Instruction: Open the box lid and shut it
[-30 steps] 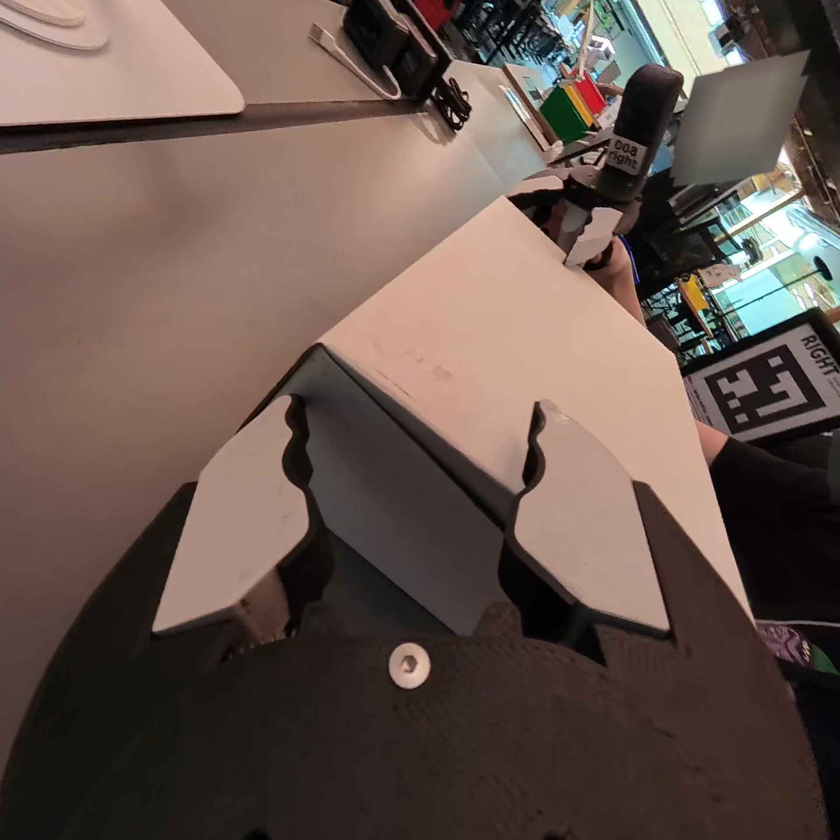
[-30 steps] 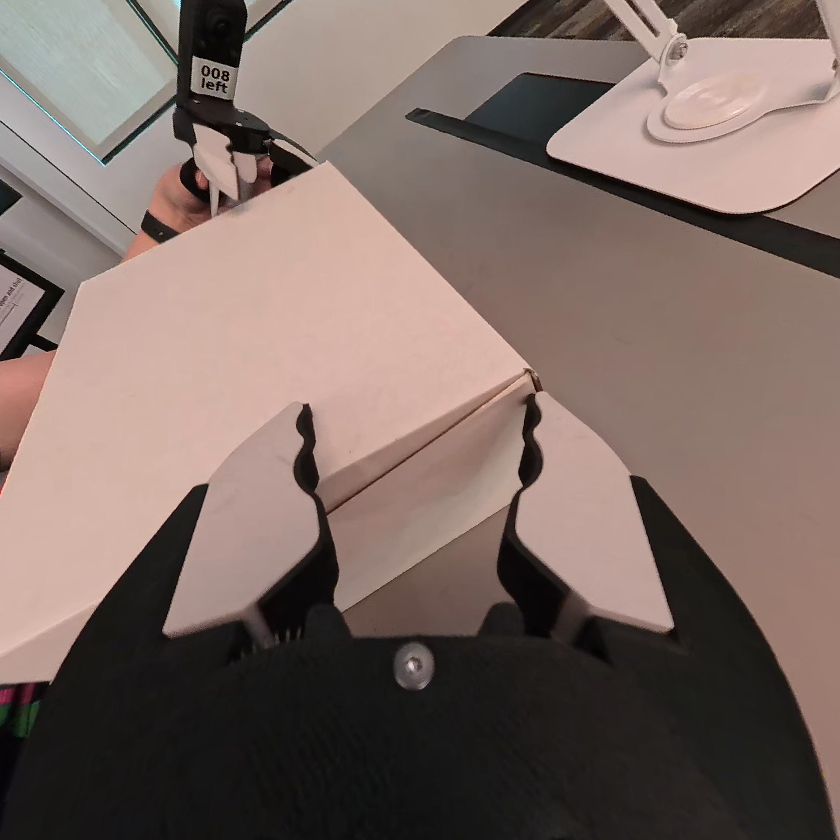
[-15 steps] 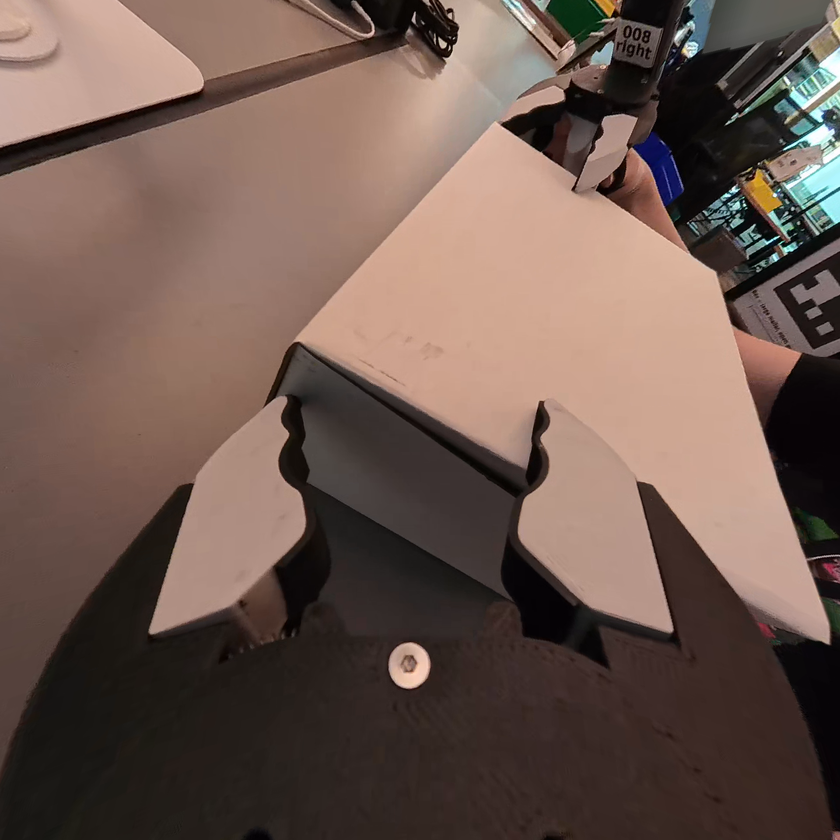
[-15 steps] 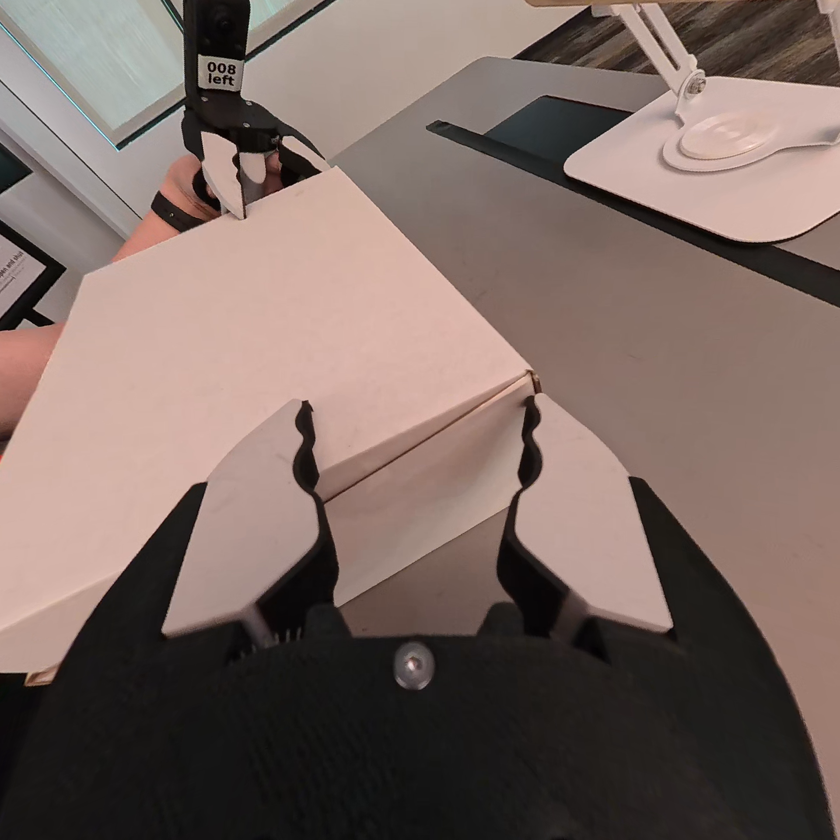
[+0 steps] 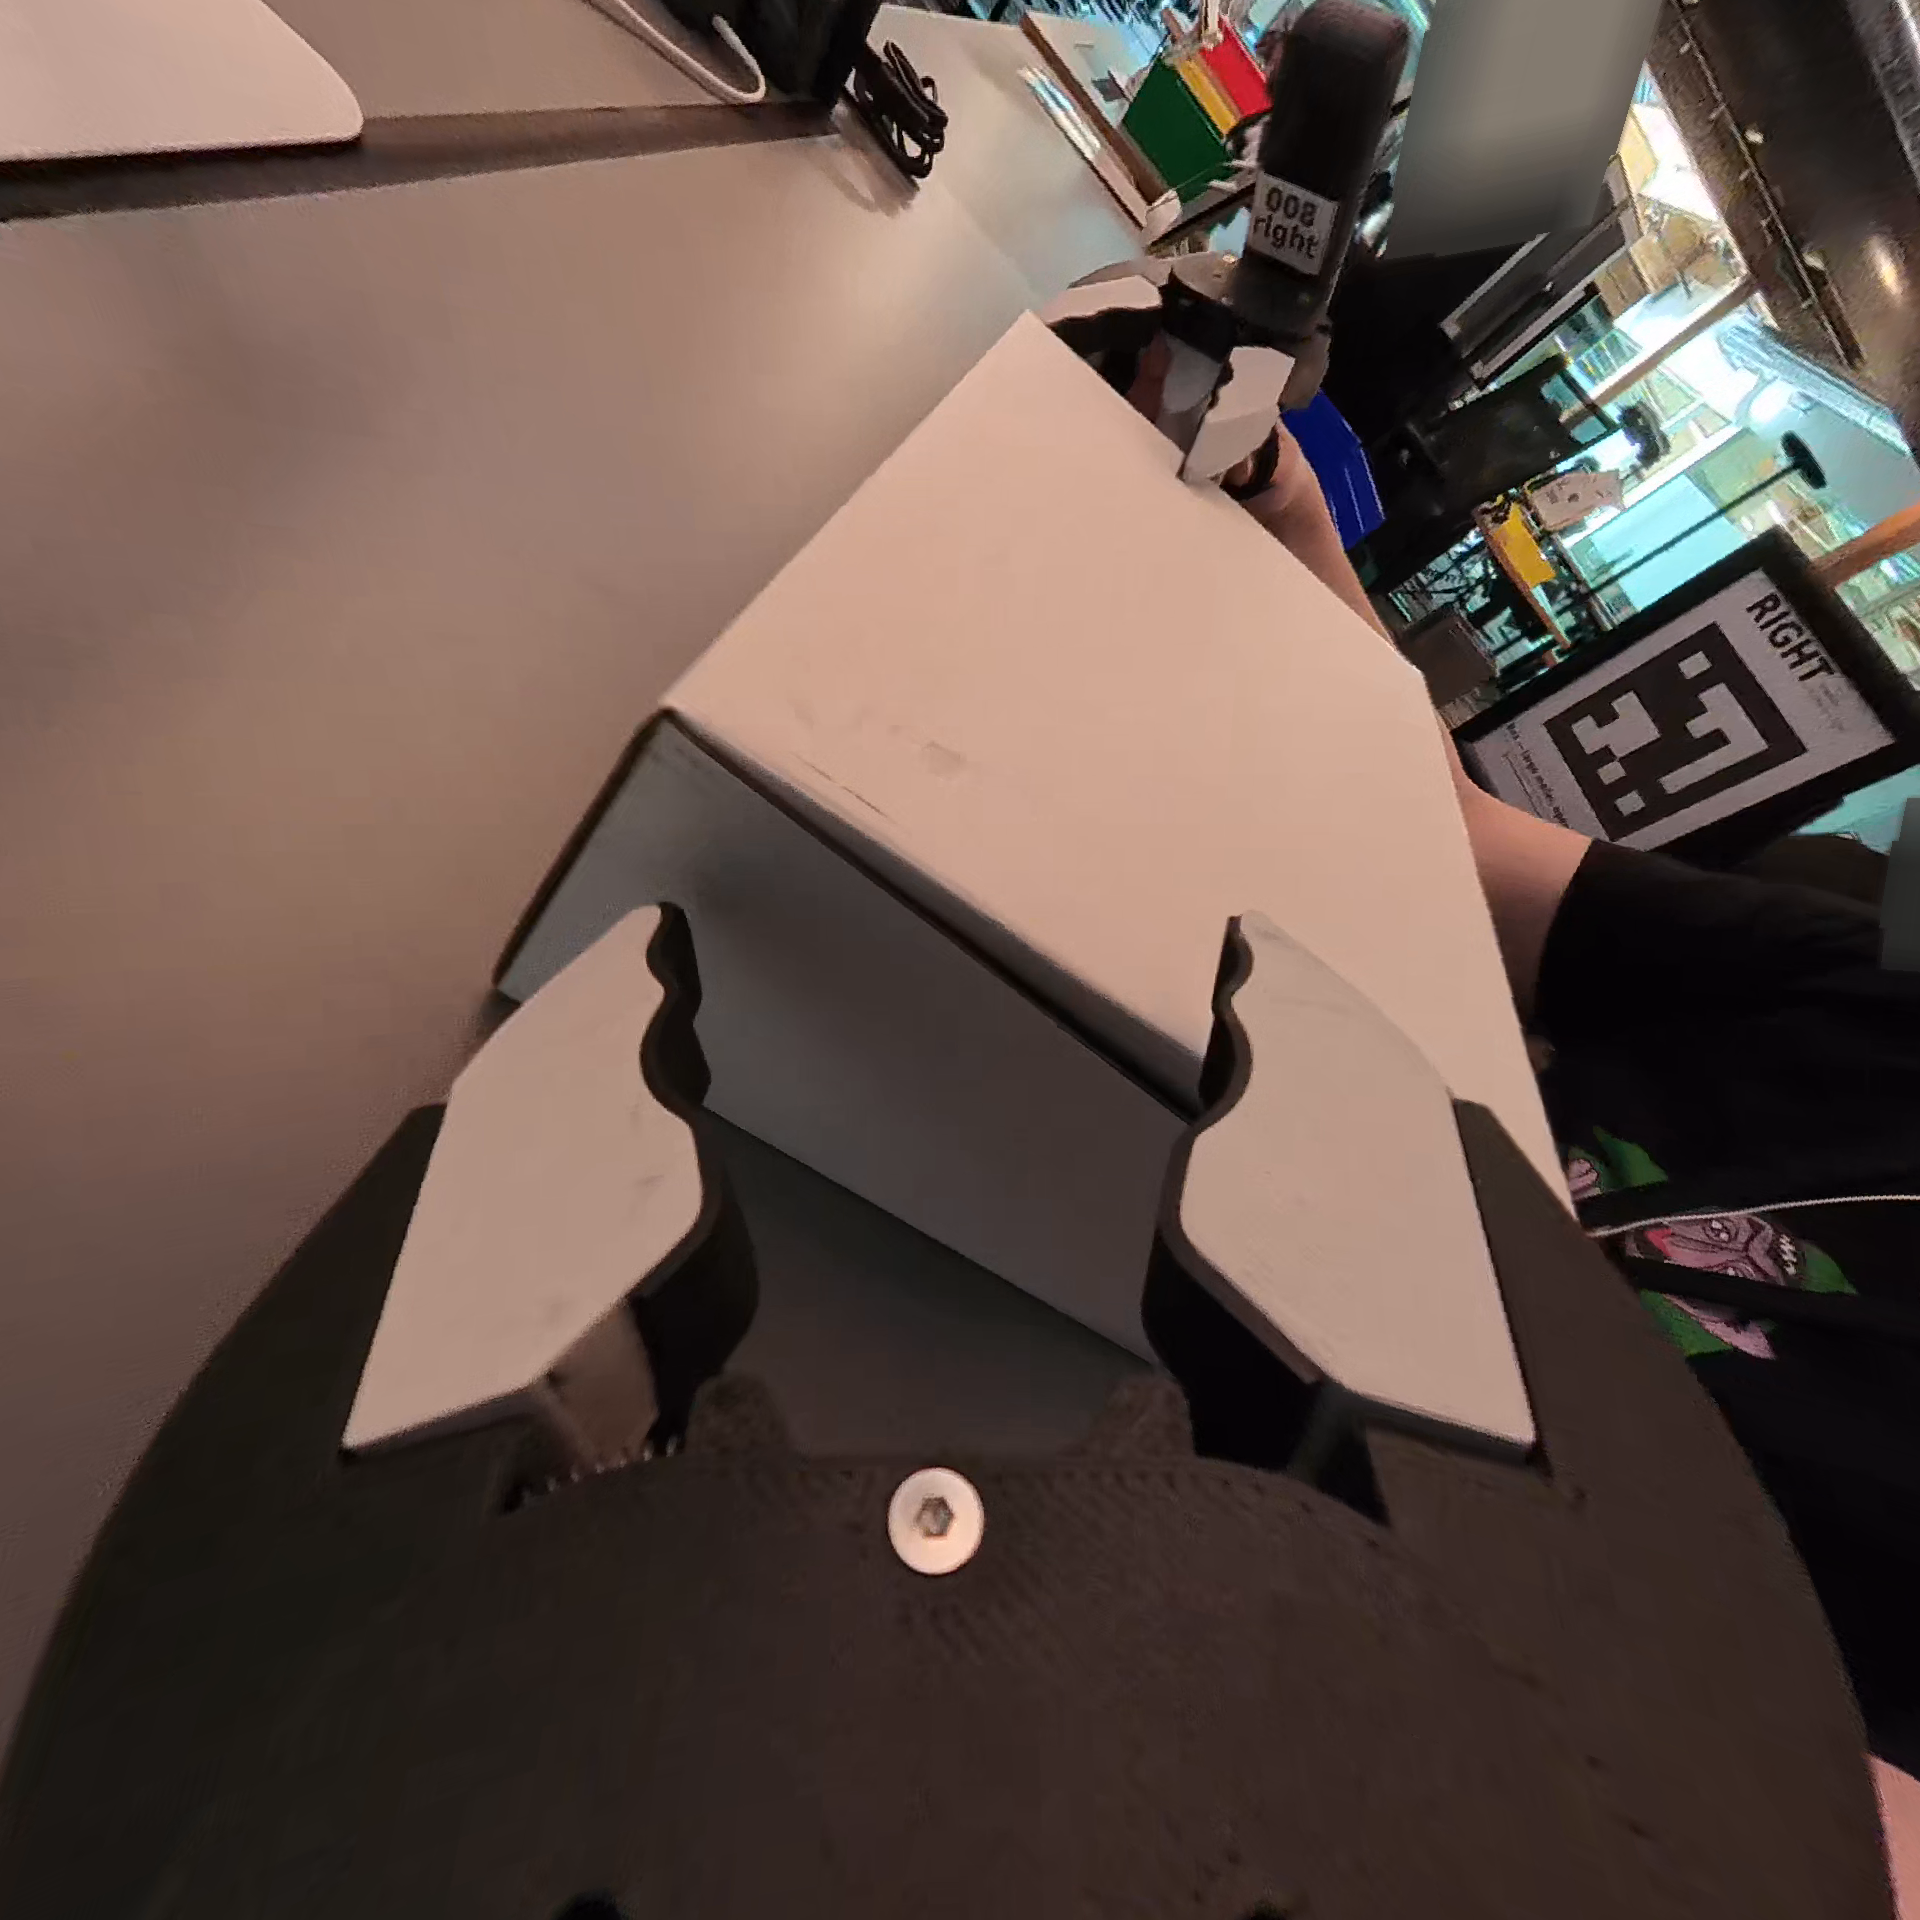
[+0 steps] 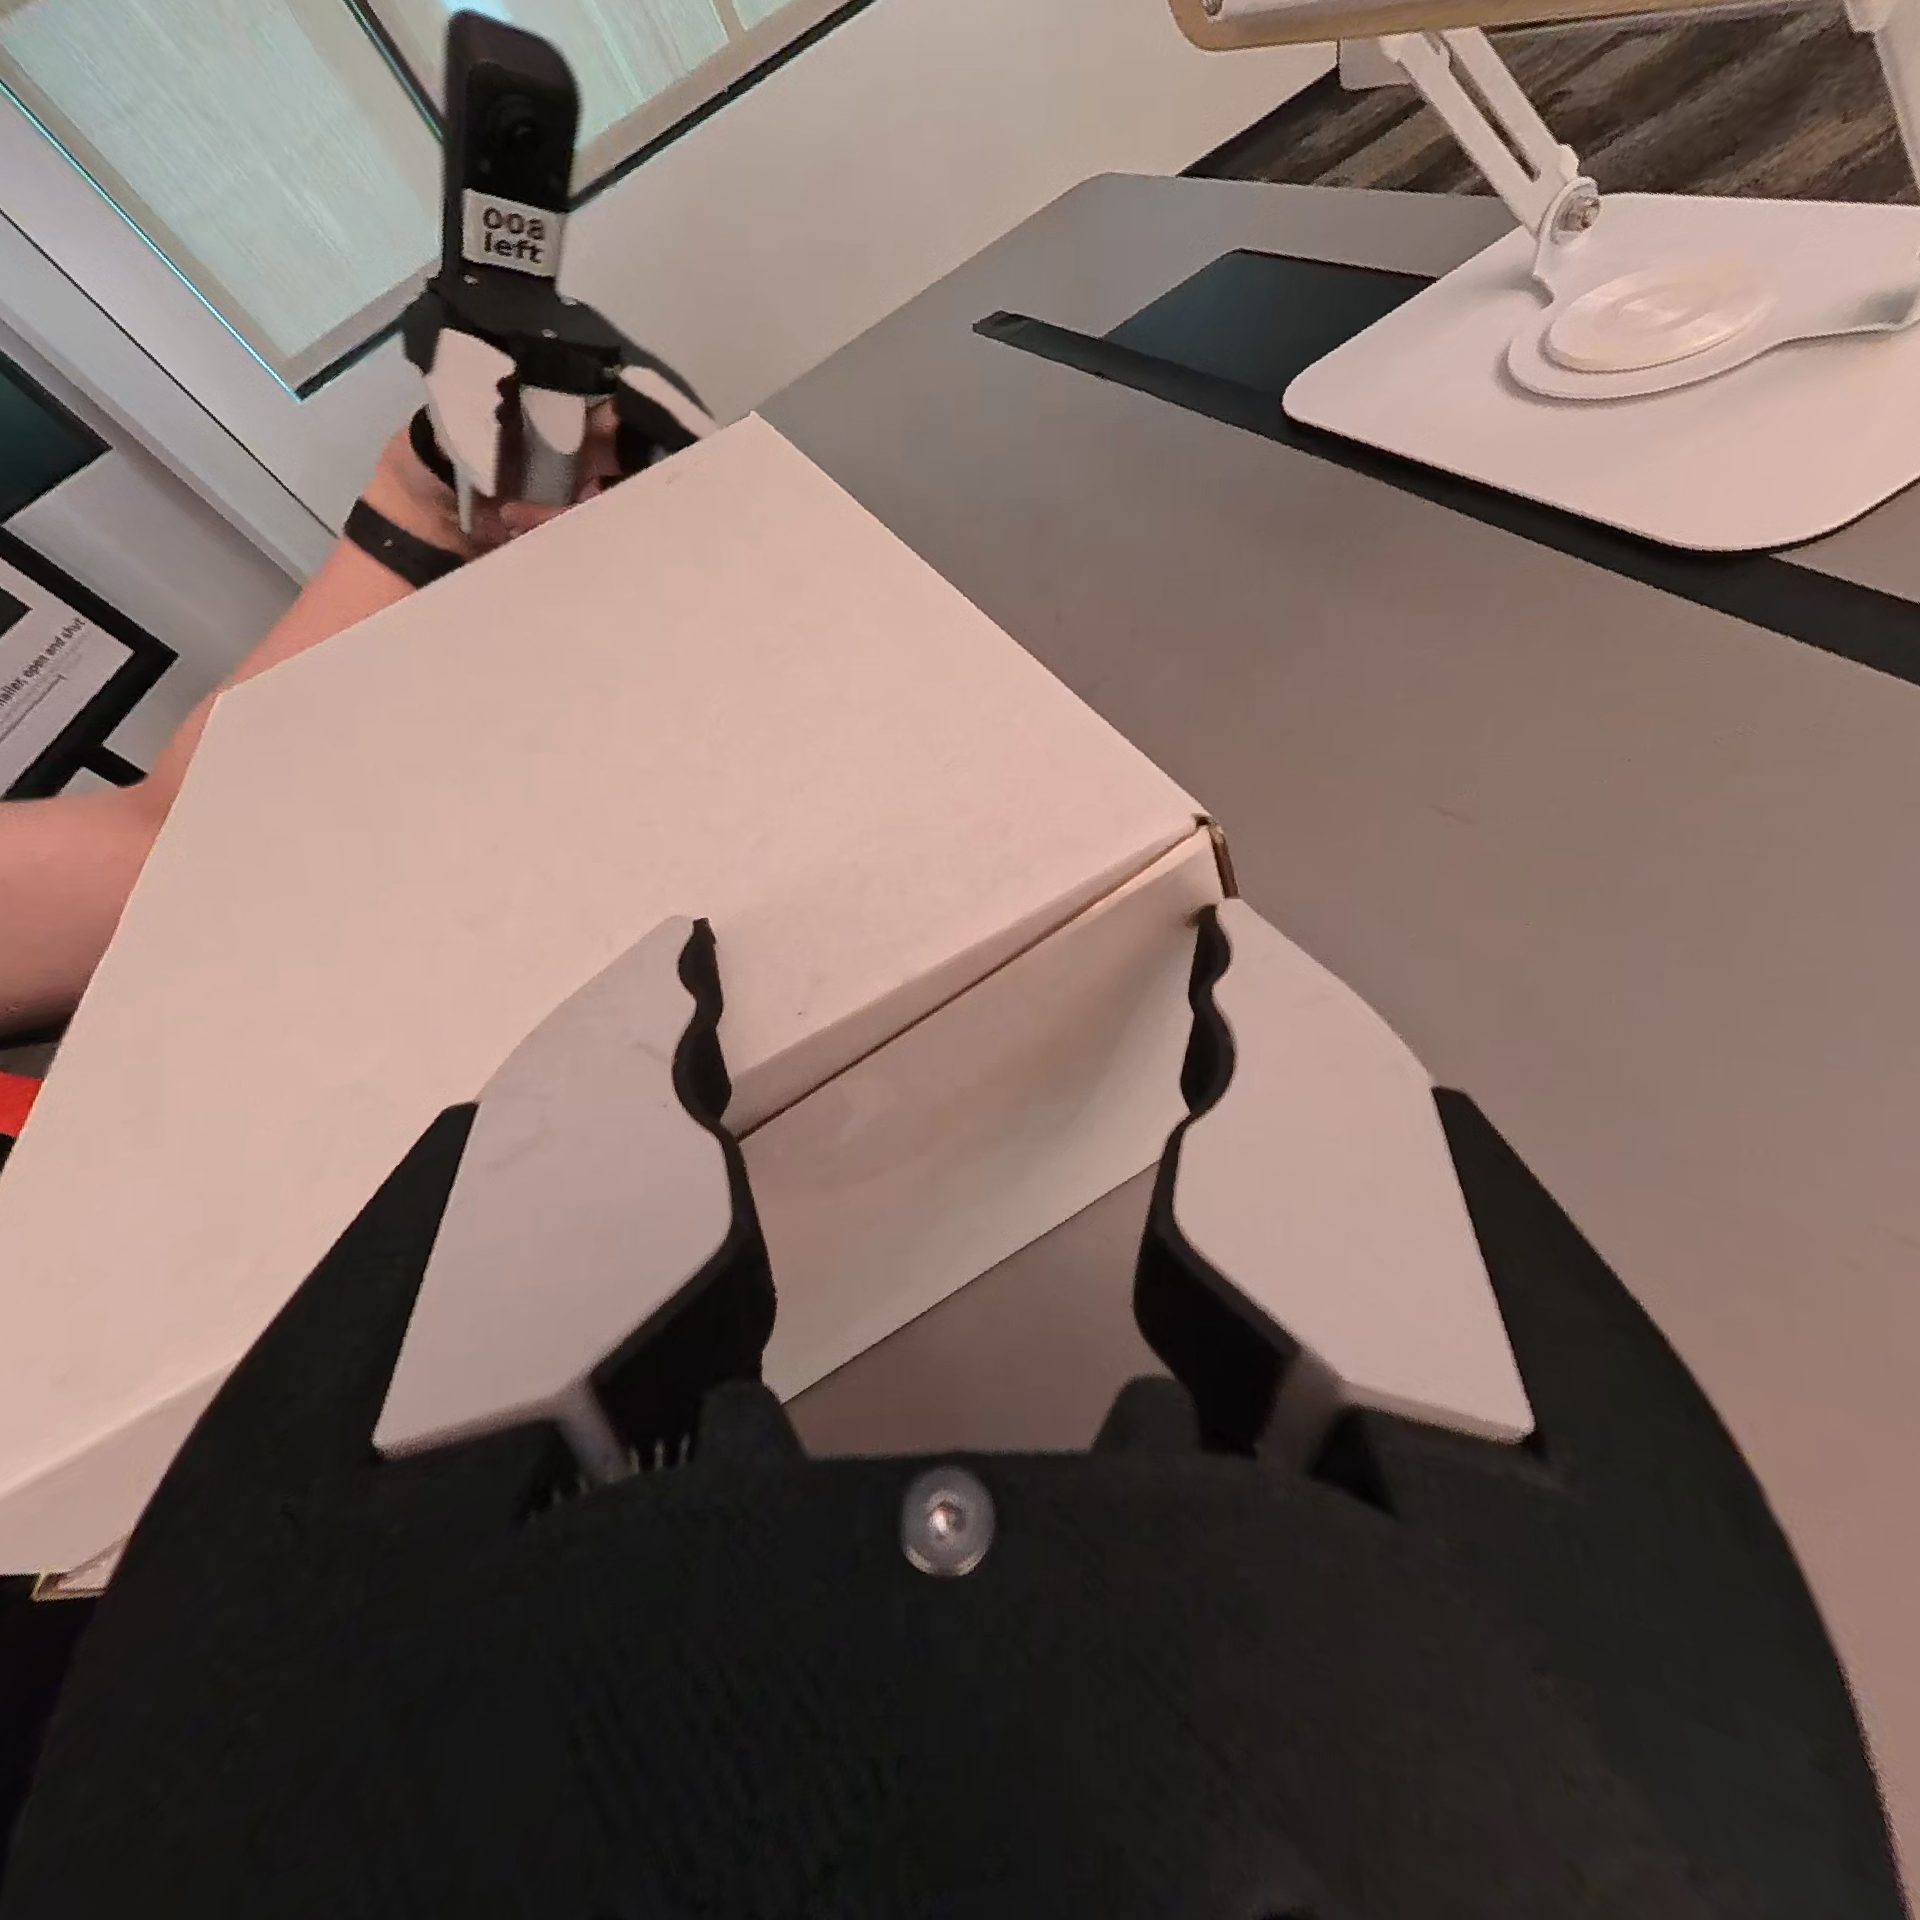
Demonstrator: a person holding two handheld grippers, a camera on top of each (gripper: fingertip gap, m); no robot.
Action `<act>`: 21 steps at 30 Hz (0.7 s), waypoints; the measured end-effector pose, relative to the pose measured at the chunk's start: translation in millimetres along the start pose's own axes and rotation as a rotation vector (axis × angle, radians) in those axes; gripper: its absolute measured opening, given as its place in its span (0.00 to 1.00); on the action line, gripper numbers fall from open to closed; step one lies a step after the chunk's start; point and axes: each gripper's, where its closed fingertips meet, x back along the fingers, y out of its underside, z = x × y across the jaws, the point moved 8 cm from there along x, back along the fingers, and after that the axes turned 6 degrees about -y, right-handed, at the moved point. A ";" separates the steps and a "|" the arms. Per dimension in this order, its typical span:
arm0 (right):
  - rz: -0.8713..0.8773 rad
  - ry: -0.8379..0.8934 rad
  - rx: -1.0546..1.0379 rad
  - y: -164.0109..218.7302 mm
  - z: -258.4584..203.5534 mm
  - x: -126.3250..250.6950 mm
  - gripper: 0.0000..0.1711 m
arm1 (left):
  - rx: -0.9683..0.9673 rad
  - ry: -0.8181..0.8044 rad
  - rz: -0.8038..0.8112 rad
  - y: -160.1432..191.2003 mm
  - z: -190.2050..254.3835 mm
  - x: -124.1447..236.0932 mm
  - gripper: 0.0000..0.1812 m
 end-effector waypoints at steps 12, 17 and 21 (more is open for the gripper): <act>0.007 0.009 -0.037 0.5 -3.6 -4.1 0.50 | -0.242 -0.453 0.334 100.7 156.5 45.9 0.51; 0.001 0.027 -0.019 -0.5 -6.5 -4.6 0.50 | -0.198 -0.684 0.252 130.5 166.2 11.9 0.42; -0.001 0.041 -0.009 -0.7 -7.6 -3.6 0.49 | -0.053 -0.633 0.387 127.6 161.7 -7.5 0.32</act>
